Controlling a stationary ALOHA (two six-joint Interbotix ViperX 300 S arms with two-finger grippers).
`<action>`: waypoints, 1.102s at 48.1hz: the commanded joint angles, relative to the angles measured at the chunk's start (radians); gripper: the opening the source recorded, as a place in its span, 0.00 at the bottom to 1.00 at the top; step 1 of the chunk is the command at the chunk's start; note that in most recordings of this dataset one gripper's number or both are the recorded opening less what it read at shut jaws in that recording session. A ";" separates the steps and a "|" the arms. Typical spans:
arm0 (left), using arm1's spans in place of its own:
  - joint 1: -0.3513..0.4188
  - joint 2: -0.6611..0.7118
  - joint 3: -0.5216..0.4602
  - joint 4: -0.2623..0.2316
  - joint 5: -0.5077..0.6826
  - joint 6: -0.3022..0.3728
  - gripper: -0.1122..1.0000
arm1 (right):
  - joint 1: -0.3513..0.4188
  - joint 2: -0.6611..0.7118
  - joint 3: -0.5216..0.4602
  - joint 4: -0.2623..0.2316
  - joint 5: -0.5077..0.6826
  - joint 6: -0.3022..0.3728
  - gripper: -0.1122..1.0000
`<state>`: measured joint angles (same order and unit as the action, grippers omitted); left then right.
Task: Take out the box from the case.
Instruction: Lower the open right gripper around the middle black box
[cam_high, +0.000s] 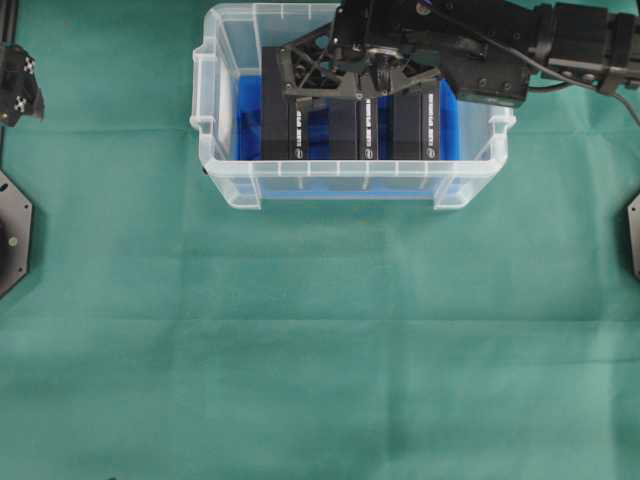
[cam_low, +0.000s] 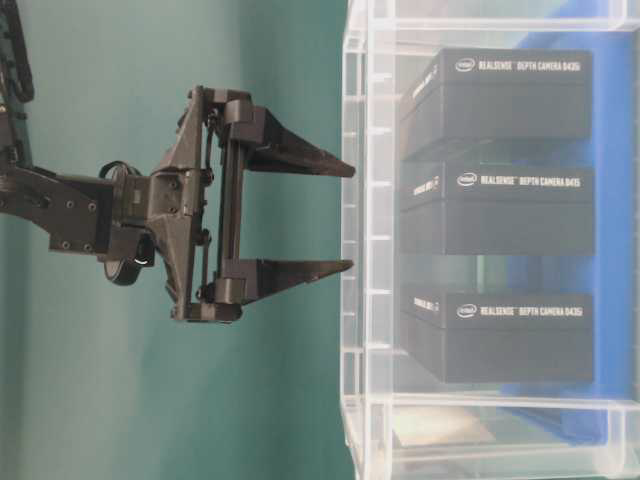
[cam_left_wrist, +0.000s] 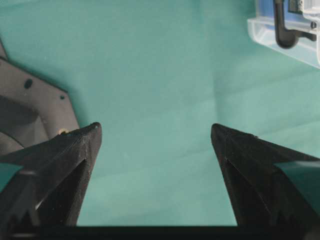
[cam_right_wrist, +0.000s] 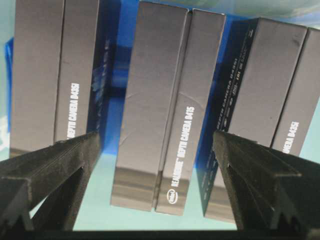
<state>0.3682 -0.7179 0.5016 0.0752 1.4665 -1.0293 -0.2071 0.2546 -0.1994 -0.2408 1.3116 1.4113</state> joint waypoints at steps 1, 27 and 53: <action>0.003 0.000 -0.011 0.005 -0.005 0.000 0.91 | -0.002 -0.017 -0.002 -0.006 -0.011 0.000 0.96; 0.003 0.000 -0.008 0.005 -0.005 0.000 0.91 | -0.015 -0.017 0.066 -0.008 -0.084 0.002 0.96; 0.003 0.000 -0.009 0.005 -0.005 -0.002 0.91 | -0.031 -0.011 0.120 -0.008 -0.158 0.002 0.96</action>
<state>0.3682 -0.7179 0.5031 0.0767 1.4665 -1.0308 -0.2362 0.2577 -0.0752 -0.2424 1.1704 1.4113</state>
